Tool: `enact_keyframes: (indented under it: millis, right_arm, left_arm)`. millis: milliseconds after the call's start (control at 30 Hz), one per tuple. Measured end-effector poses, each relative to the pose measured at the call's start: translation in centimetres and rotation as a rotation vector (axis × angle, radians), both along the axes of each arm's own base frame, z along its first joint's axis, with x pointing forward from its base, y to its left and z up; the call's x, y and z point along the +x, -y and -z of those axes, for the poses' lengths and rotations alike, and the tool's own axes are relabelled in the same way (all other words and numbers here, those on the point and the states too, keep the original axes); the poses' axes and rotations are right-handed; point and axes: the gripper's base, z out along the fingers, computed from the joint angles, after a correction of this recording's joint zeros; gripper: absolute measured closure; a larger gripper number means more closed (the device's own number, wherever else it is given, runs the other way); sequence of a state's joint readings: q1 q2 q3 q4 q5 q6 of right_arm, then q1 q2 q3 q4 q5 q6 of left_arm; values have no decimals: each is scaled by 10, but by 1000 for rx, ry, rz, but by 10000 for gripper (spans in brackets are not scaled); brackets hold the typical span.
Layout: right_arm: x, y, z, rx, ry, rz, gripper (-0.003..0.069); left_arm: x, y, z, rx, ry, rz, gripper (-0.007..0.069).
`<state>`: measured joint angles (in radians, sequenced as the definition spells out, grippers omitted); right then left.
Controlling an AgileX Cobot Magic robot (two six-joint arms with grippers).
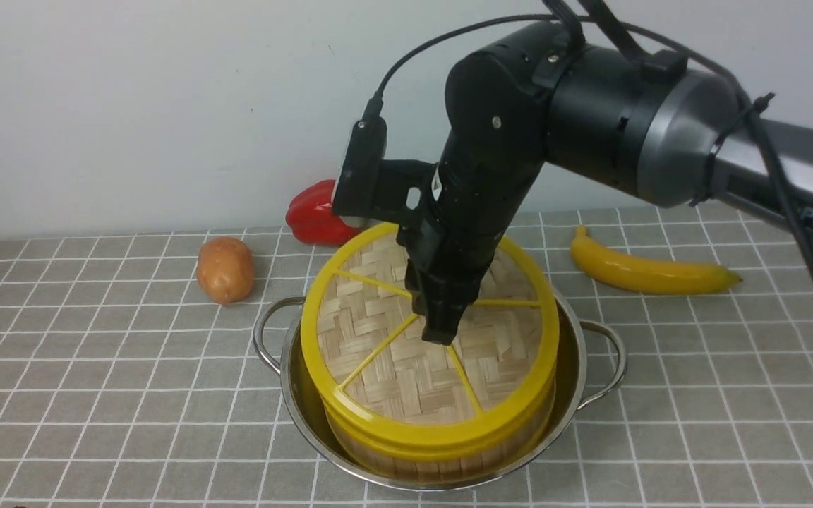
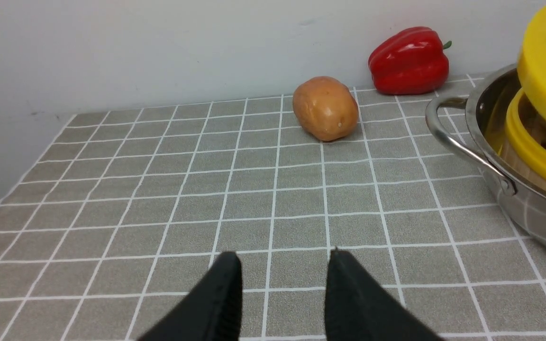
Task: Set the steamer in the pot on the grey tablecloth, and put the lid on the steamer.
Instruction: 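Place the bamboo steamer lid onto the steamer basket in the pot with the right gripper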
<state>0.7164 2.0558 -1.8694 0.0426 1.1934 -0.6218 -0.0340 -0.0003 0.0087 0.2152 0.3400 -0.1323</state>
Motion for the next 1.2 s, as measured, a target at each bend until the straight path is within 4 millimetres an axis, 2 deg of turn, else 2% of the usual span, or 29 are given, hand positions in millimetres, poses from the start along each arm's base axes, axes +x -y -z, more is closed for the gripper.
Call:
enact_keyframes:
  millis: [133,967,1100,1200]
  right_arm:
    - [3,-3,13,-21,-17,-11,513]
    - [3,-3,14,-59,23,-175,513]
    - [5,-5,2,-46,46,-185,513]
    - [8,-8,-16,-15,93,-190,513]
  left_arm:
    - [0,0,0,0,0,0,382]
    - [0,0,0,0,0,0,382]
    - [0,0,0,0,0,0,382]
    - [0,0,0,0,0,0,382]
